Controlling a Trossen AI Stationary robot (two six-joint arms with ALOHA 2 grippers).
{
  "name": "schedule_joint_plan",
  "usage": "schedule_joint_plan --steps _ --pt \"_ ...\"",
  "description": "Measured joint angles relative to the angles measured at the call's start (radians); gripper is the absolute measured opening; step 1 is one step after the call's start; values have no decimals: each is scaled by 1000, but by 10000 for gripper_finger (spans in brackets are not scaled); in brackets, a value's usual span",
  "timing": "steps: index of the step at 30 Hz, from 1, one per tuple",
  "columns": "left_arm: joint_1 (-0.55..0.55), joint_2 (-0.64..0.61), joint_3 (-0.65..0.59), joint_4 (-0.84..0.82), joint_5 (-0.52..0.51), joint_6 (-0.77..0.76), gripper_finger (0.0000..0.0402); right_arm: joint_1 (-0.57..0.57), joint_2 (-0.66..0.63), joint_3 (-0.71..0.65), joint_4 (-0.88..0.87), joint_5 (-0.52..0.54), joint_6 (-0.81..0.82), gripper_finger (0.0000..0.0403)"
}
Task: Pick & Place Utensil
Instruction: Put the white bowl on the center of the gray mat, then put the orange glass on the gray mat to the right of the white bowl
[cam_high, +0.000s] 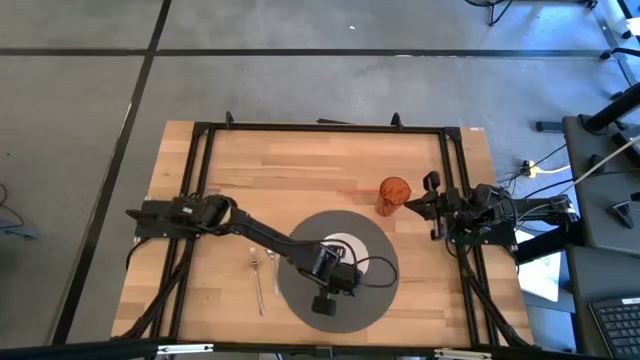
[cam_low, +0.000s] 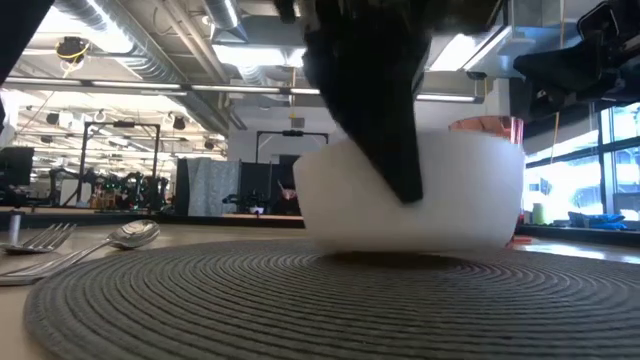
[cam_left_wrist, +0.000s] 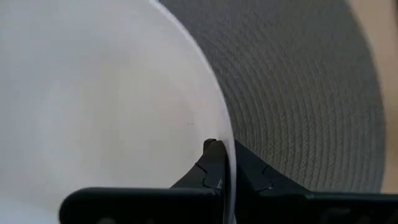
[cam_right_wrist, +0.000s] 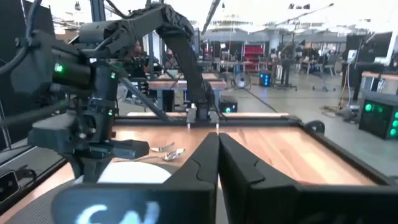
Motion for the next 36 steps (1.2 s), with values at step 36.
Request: schedule_joint_plan --steps 36 --pt "3 -5 124 -68 120 -188 143 0 0 0 -22 79 -5 10"
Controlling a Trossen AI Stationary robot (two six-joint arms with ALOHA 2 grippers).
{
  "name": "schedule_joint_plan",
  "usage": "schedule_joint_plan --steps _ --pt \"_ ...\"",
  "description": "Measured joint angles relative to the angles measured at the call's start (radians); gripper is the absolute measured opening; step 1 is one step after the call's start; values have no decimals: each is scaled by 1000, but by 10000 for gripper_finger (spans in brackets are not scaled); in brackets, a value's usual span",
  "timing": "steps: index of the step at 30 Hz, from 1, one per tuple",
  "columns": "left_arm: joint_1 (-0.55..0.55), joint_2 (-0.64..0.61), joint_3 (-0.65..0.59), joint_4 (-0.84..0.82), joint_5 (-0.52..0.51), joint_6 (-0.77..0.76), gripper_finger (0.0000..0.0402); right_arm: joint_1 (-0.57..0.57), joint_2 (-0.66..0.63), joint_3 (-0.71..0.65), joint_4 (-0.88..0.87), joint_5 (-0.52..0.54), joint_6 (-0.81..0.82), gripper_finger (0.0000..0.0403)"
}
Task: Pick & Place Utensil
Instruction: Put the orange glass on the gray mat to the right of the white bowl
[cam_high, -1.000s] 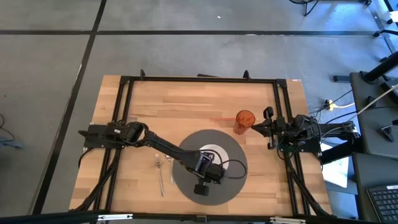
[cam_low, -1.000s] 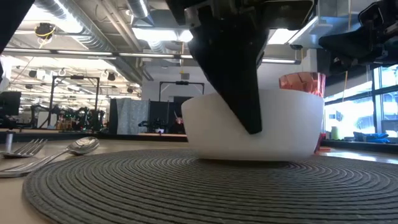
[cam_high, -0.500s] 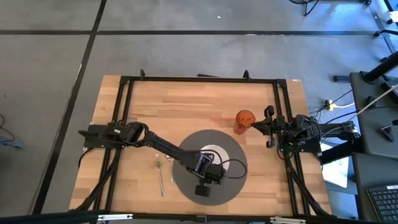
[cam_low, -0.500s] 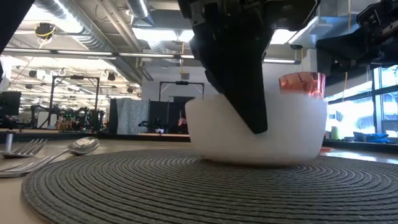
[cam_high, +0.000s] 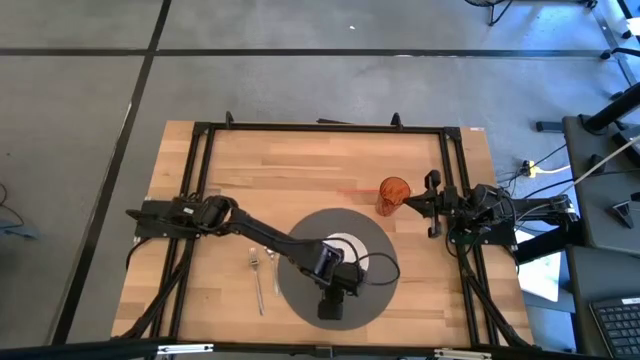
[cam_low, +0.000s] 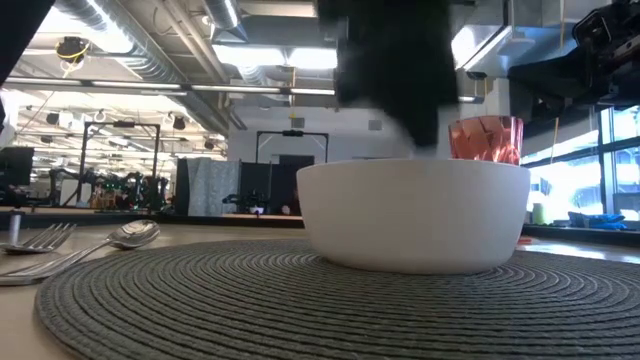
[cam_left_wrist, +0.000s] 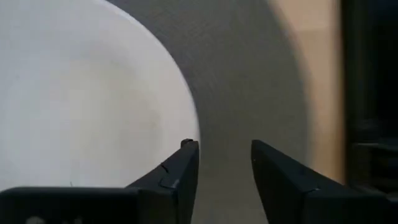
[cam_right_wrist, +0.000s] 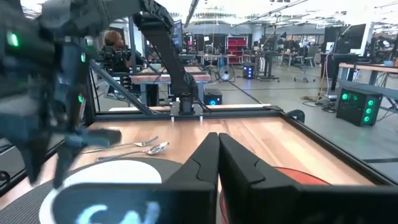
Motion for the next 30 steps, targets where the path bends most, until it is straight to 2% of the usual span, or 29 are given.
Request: schedule_joint_plan --steps 2,3,6,8,13,15,17,19,22,24,26,30 --pt "6 -33 48 -68 4 -31 146 0 0 0 0 0 0 10" --pt "4 -57 61 -108 -36 -23 146 0 0 0 0 0 0 10" --pt "-22 -169 56 -172 -280 62 136 0 0 0 0 0 4 10" --pt "-49 -271 35 -148 -410 111 122 0 0 0 1 -1 7 10" --pt "-75 -520 -96 -23 -575 234 66 0 0 0 2 -8 10 10" --pt "-69 -616 -215 13 -606 259 38 0 0 0 2 -10 25 10" --pt "-47 -733 -376 119 -573 278 12 0 0 0 2 -27 33 10" --pt "-13 -856 -587 319 -507 311 5 0 0 0 2 -61 33 10" --pt "51 -1013 -944 699 -351 353 2 0 0 0 8 -96 50 10" --pt "89 -1101 -1169 954 -281 352 1 0 0 0 4 -98 68 10" --pt "122 -1172 -1358 1177 -286 333 2 0 0 0 -19 -99 97 10" --pt "169 -1249 -1650 1491 -446 266 1 0 5 -1 -79 -105 104 10"
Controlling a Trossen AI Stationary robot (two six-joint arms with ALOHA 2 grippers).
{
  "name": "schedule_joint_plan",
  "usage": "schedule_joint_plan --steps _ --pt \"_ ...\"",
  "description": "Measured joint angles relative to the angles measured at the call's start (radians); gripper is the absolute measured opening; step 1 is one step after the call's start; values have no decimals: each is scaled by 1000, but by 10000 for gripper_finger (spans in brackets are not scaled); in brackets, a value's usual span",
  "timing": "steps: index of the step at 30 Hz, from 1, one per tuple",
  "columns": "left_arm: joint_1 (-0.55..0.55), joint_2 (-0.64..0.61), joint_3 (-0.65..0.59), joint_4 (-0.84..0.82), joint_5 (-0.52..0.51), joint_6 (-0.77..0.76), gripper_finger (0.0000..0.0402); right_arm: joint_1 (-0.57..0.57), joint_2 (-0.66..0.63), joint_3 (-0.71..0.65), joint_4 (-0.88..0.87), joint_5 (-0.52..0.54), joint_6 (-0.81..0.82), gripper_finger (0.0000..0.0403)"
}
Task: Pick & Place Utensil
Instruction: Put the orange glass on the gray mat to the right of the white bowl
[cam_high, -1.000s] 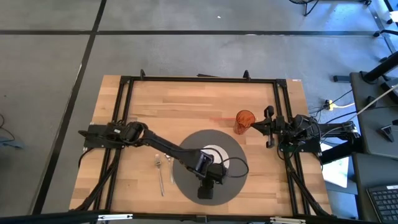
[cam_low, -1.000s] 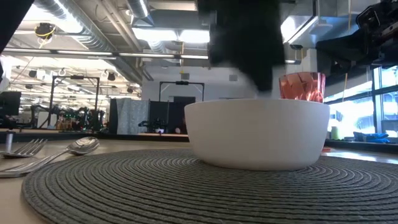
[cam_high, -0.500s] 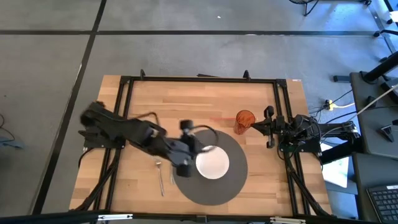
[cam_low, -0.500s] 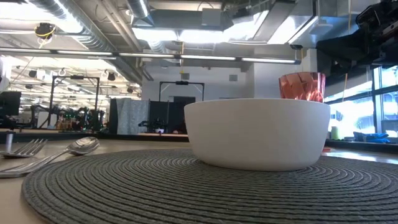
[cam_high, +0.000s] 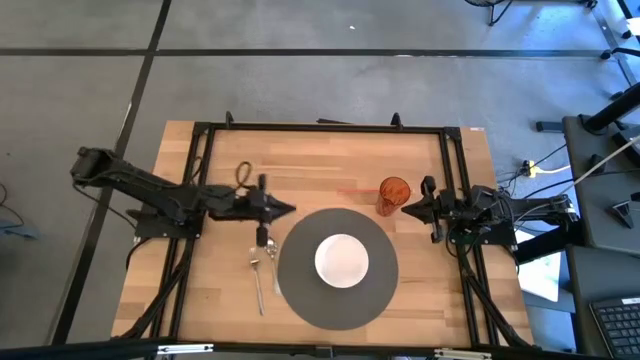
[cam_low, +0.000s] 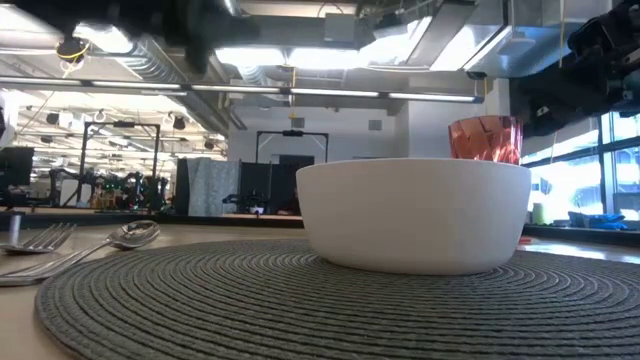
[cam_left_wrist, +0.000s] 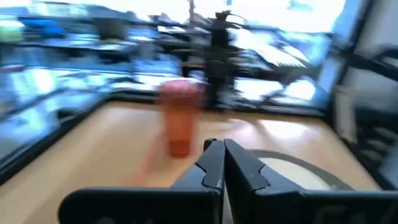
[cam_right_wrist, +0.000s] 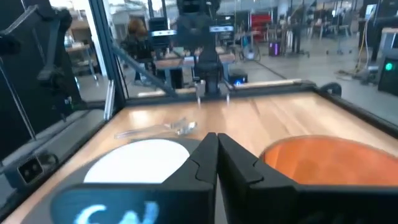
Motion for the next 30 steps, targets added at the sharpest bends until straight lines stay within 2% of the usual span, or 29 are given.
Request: schedule_joint_plan --steps 3,5,12,30 --pt "25 -13 -117 204 -17 28 1 0 9 0 7 2 22 10" --pt "27 0 -172 280 -14 67 2 0 14 0 12 31 10 10" --pt "27 14 -281 524 12 144 2 0 24 0 11 18 24 10" --pt "68 20 -310 521 -22 222 3 0 28 0 9 18 -3 10"
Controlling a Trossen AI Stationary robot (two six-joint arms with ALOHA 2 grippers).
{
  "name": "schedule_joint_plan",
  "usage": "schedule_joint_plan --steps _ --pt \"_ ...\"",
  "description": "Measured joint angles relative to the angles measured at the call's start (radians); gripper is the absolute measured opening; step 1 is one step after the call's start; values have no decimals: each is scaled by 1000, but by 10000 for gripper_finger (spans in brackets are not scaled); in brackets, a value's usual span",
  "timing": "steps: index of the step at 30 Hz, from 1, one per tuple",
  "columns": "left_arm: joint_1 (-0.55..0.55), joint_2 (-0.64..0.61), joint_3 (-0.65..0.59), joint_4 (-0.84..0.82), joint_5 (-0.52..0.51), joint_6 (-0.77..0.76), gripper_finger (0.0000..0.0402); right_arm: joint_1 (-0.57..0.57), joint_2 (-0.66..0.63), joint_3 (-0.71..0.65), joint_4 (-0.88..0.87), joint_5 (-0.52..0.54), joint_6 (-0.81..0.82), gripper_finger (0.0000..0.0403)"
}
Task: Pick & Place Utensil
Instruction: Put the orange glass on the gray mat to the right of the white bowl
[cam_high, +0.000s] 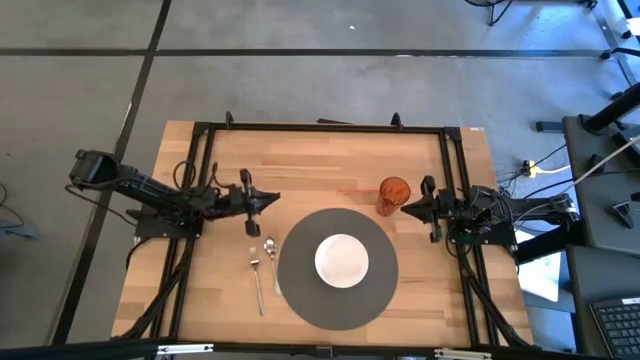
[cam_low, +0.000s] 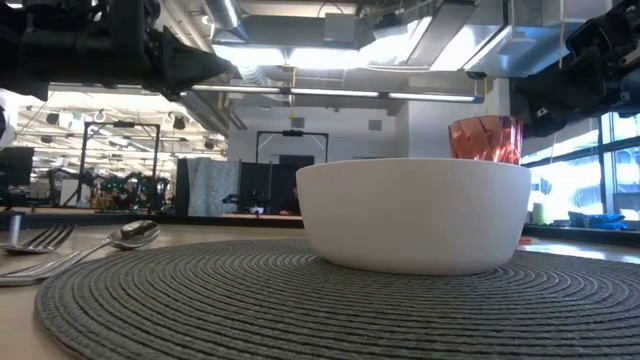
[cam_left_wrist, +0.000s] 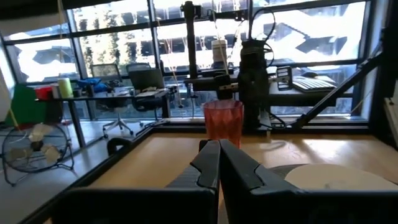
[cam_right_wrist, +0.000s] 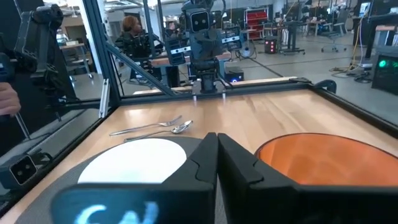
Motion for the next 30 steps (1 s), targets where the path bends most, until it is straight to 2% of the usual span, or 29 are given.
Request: schedule_joint_plan --steps 8,13,19,25,30 --pt "16 0 0 -23 -10 -13 3 0 0 0 0 0 -24 10" --pt "16 0 0 -36 -82 -57 1 0 0 0 1 14 -43 10" --pt "3 -8 -1 -11 -107 -38 3 0 0 1 3 27 -43 10" --pt "-72 -121 -83 105 -209 57 1 0 0 1 4 26 0 10" --pt "-100 -211 -108 86 -211 99 2 0 0 1 3 8 3 10"
